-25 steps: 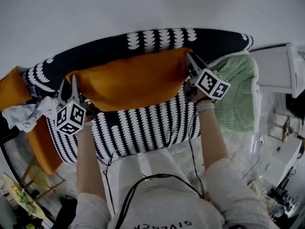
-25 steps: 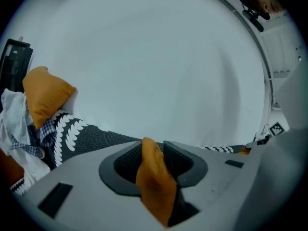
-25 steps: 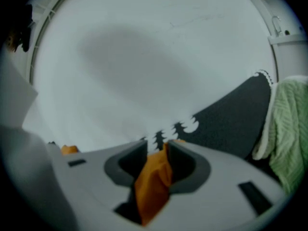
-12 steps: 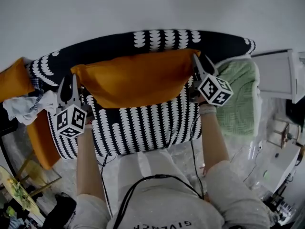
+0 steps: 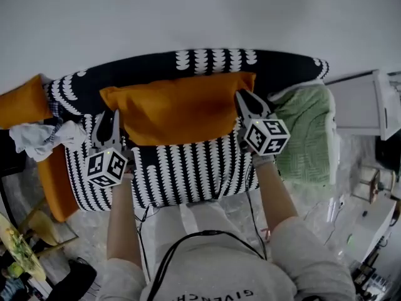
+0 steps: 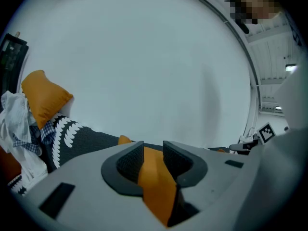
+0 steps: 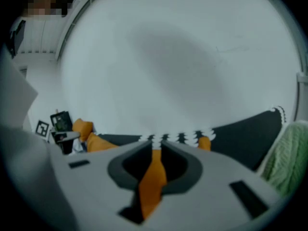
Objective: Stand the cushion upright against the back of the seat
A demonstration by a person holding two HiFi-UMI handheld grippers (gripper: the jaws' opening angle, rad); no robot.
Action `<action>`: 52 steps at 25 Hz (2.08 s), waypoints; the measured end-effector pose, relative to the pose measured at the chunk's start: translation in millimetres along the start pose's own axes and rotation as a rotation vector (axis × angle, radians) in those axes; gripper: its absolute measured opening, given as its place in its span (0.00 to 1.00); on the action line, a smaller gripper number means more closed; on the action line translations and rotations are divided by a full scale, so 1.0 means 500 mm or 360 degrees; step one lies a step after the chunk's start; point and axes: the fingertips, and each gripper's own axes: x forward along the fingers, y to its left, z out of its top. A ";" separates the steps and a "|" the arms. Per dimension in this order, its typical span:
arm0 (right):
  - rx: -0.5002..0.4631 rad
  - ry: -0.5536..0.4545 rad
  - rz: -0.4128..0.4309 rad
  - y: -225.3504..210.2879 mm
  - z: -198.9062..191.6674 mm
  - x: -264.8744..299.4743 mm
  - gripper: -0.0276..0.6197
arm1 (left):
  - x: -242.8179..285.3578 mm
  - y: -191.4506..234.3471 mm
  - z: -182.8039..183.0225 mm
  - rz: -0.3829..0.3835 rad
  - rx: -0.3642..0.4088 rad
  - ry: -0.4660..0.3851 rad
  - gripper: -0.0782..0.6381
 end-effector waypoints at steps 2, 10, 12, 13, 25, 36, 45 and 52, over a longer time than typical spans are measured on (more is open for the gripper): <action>-0.0024 0.0018 0.0071 0.034 -0.007 -0.011 0.11 | -0.009 -0.030 -0.002 -0.0061 -0.0017 0.0004 0.31; -0.0127 -0.0041 0.0327 0.172 -0.007 -0.078 0.07 | -0.054 -0.157 -0.010 -0.0351 -0.0121 0.0023 0.21; -0.0134 -0.0033 0.0340 0.200 -0.011 -0.102 0.07 | -0.073 -0.190 -0.012 -0.0424 -0.0139 0.0040 0.16; -0.0123 -0.0030 0.0341 0.212 -0.013 -0.113 0.07 | -0.082 -0.207 -0.012 -0.0462 -0.0137 0.0047 0.16; 0.0026 -0.0076 0.0408 0.365 -0.056 -0.296 0.07 | -0.256 -0.312 -0.013 -0.0673 -0.0076 0.0131 0.14; 0.0047 -0.0114 0.0407 0.425 -0.053 -0.431 0.07 | -0.377 -0.363 0.019 -0.0760 -0.0070 0.0109 0.14; 0.0052 -0.0119 0.0452 0.475 -0.048 -0.493 0.07 | -0.434 -0.394 0.035 -0.0830 -0.0058 0.0120 0.14; 0.0042 -0.0103 0.0519 0.514 -0.044 -0.519 0.07 | -0.461 -0.417 0.050 -0.0872 -0.0018 0.0129 0.14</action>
